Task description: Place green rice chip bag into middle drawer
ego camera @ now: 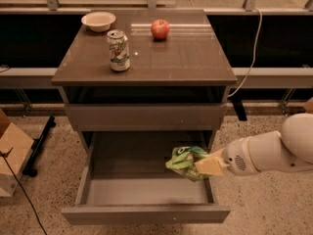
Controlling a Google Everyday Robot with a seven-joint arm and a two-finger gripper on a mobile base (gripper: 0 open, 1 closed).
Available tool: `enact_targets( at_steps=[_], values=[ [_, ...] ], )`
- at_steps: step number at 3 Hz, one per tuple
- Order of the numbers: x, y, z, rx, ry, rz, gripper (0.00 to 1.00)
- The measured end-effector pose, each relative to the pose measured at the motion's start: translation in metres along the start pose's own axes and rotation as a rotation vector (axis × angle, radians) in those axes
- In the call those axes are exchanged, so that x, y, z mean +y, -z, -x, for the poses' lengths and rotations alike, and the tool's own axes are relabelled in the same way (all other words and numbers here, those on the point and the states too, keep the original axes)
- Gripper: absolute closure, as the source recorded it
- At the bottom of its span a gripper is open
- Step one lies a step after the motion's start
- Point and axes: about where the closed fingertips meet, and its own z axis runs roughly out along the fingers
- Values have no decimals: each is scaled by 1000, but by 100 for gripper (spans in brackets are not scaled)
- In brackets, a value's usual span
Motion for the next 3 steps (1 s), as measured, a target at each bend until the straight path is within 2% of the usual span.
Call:
enact_targets(
  at_steps=[1,3],
  values=[
    [-16,-30,-4,16,-76,-4,100],
    [-15,-51,-8,30,-77,15,100]
  ],
)
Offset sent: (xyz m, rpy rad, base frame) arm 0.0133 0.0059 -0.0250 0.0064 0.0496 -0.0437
